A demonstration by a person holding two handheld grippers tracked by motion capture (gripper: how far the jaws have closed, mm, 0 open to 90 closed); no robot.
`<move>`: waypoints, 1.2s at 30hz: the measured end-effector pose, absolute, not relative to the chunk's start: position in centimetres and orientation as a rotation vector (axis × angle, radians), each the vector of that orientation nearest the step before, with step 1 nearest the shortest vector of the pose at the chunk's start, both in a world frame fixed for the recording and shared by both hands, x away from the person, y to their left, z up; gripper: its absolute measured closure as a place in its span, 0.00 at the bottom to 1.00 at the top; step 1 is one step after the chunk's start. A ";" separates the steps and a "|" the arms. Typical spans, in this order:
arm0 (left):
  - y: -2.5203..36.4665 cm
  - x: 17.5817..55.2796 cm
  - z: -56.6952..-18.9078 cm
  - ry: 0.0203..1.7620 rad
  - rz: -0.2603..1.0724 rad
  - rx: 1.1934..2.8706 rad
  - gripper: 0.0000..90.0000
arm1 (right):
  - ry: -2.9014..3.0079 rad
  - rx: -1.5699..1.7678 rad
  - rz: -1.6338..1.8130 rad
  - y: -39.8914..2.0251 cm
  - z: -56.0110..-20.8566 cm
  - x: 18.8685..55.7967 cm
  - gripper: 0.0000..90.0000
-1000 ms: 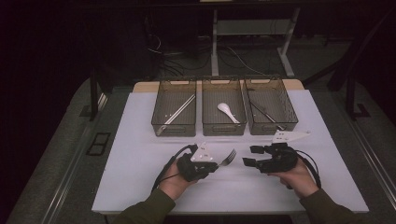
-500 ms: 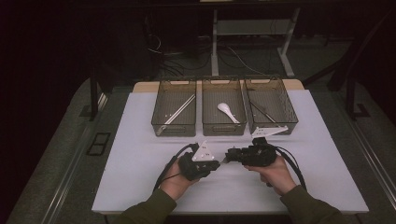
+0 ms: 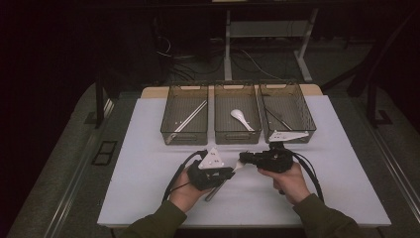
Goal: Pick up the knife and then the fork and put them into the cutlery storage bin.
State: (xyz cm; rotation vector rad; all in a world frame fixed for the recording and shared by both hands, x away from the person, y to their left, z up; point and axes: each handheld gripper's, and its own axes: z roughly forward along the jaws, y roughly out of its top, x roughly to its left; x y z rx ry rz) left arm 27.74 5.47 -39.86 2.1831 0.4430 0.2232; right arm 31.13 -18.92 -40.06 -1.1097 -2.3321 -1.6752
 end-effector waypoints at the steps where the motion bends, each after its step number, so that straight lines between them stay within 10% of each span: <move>1: 5.5 27.8 -39.9 0.439 0.220 2.187 0.90 | -2.347 -1.106 -1.673 -18.8 -40.0 31.1 0.97; 36: 13.9 26.5 -41.9 0.567 0.167 2.050 0.25 | -2.371 -1.307 -1.792 -26.7 -36.6 34.6 0.97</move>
